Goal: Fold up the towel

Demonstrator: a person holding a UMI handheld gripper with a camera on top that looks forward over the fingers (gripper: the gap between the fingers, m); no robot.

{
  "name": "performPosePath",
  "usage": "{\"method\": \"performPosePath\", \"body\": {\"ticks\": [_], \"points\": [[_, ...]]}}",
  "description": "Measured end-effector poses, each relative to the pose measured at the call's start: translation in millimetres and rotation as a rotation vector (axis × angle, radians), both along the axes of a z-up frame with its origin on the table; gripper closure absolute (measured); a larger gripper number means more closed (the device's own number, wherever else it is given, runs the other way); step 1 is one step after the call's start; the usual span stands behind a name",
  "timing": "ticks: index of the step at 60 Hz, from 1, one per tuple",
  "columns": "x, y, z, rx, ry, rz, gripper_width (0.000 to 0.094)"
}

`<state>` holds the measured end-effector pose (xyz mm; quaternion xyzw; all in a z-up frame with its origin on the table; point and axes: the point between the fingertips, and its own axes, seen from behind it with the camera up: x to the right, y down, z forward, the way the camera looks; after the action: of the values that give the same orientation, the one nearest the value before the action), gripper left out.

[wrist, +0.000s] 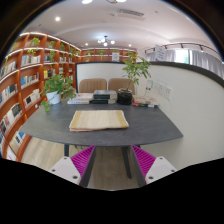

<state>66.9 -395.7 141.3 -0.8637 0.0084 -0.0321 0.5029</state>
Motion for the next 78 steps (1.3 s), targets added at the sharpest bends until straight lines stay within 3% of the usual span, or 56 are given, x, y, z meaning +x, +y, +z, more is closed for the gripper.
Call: {"method": "performPosePath", "body": {"ticks": [7, 16, 44, 50, 52, 57, 64, 78], "points": [[-22, 2, -21, -0.058, 0.02, 0.042, 0.0259], [-97, 57, -69, -0.105, 0.033, 0.118, 0.0252], [-230, 311, -127, -0.153, 0.049, 0.212, 0.0257], [-229, 326, -153, -0.221, 0.001, 0.208, 0.0325], [-228, 331, -151, -0.202, -0.016, 0.203, 0.0364], [-218, 330, -152, -0.209, -0.022, 0.153, 0.0538], [-199, 332, -152, -0.208, -0.056, 0.113, 0.0871], [-200, 329, -153, -0.28, -0.079, 0.154, 0.0907]]}}
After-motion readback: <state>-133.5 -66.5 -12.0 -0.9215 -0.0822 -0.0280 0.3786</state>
